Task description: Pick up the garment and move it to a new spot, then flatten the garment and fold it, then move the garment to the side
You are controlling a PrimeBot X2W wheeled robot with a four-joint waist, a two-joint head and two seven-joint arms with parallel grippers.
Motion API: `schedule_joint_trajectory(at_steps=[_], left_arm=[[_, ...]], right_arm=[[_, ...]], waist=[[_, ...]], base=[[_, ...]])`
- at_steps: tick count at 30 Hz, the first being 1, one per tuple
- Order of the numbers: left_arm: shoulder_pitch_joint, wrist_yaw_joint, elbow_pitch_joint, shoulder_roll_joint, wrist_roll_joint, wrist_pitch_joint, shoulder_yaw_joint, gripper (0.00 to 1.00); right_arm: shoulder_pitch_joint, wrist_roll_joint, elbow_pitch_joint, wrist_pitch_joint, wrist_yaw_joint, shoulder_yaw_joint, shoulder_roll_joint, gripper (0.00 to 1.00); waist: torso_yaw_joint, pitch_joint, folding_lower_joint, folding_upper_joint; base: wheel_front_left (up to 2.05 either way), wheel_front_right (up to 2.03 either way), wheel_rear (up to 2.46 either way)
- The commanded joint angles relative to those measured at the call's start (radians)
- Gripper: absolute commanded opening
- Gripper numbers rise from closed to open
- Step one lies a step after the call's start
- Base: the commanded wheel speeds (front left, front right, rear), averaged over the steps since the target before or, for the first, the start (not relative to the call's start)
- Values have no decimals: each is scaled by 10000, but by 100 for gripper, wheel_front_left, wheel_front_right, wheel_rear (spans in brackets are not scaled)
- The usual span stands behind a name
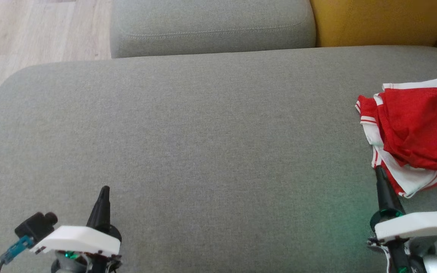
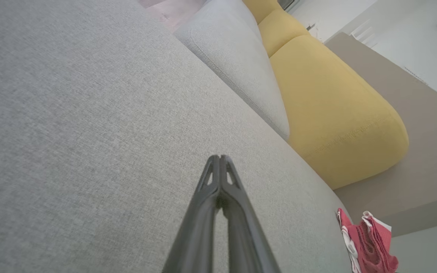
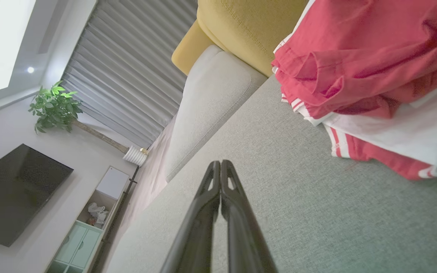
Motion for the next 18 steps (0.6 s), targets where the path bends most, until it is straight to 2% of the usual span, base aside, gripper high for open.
schedule_joint_trajectory(at_steps=[1, 18], left_arm=[[-545, -118, -258, 46, -285, 69, 358, 0], [-777, -413, -171, -55, -2257, 537, 880, 0]], right_arm=[[-538, 332, -277, -20, 41, 36, -214, 0], [-817, 2339, 89, 35, 51, -99, -233, 0]], waist=[[-3, -2, 0, 0], [-51, -26, 0, 0]], base=[[0, 0, 0], [0, 0, 0]])
